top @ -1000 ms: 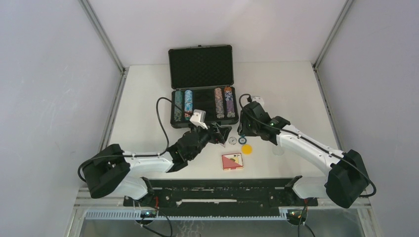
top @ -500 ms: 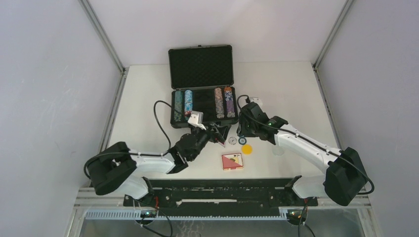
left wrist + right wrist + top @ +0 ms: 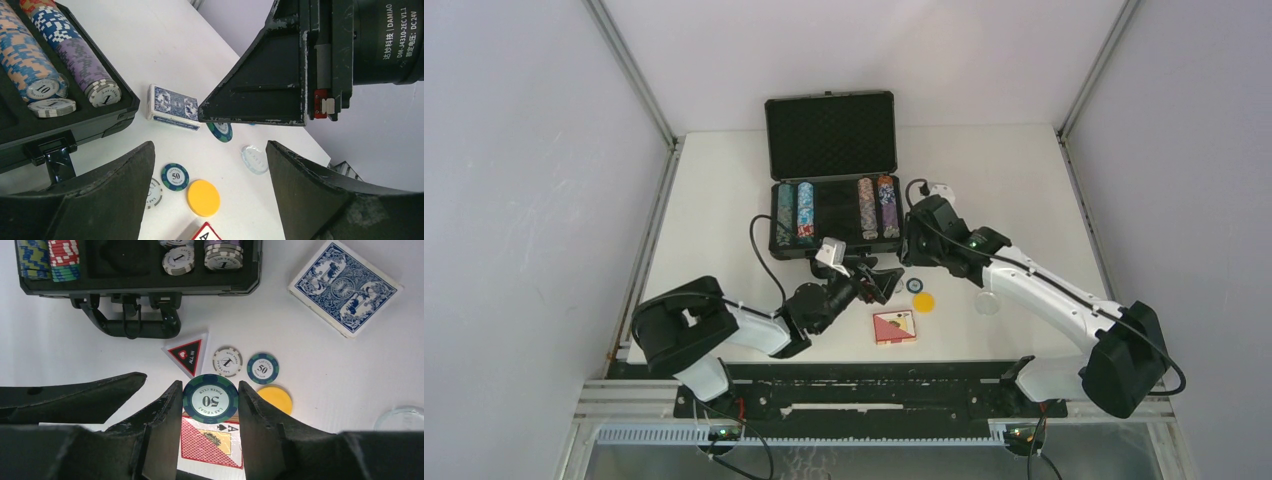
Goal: Pack up texas hold em set
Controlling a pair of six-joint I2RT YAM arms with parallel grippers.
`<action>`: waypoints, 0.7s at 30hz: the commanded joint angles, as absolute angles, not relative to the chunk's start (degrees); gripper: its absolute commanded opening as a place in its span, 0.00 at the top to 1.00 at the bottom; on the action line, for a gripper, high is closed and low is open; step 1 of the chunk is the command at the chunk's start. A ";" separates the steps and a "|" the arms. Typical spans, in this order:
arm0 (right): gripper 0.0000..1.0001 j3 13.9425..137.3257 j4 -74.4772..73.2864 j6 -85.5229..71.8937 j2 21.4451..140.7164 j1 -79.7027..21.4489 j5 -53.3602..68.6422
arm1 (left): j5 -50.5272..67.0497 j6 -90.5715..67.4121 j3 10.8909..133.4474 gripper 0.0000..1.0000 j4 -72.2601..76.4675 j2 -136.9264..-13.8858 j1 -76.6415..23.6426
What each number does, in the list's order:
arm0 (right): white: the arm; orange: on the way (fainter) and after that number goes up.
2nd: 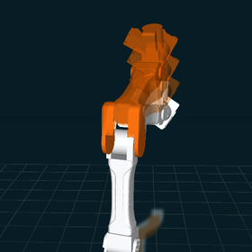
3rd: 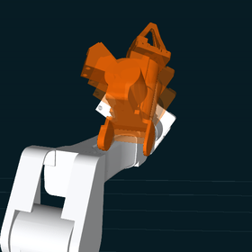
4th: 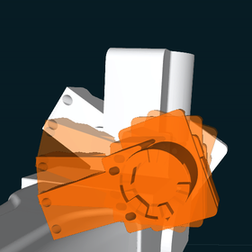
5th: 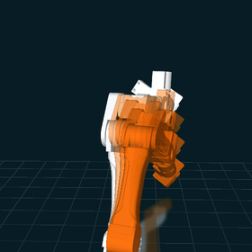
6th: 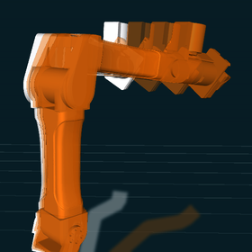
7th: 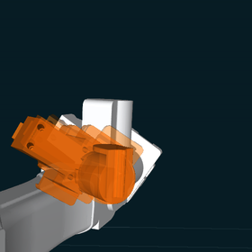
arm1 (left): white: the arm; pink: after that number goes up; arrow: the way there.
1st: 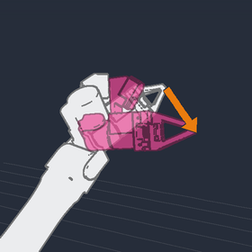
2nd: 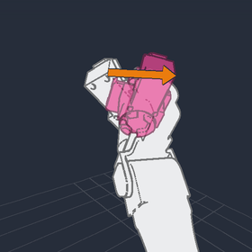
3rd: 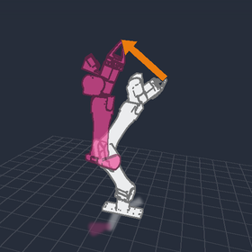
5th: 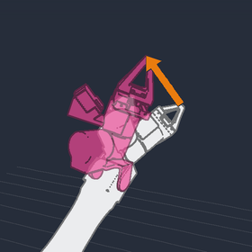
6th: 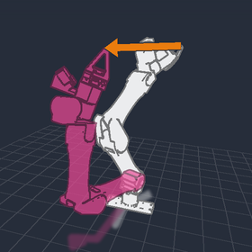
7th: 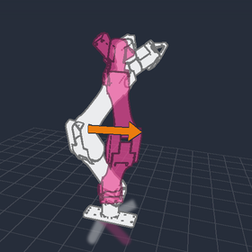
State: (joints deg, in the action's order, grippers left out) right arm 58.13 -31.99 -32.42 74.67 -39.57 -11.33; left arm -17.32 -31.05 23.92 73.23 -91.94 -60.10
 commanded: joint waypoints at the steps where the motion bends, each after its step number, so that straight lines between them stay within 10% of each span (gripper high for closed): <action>1: 0.68 60.47 -30.89 -32.86 72.83 -40.80 -11.87 | -16.92 -31.33 24.19 0.14 77.67 -90.69 -60.38; 21: 0.68 60.73 -29.58 -33.52 70.93 -44.14 -13.44 | -15.66 -43.73 26.95 0.29 75.50 -92.68 -60.37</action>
State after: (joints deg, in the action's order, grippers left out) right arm 58.35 -31.59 -32.77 72.64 -43.16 -12.12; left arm -16.03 -41.47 24.12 74.83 -92.01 -60.10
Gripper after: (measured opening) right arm 0.486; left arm 0.722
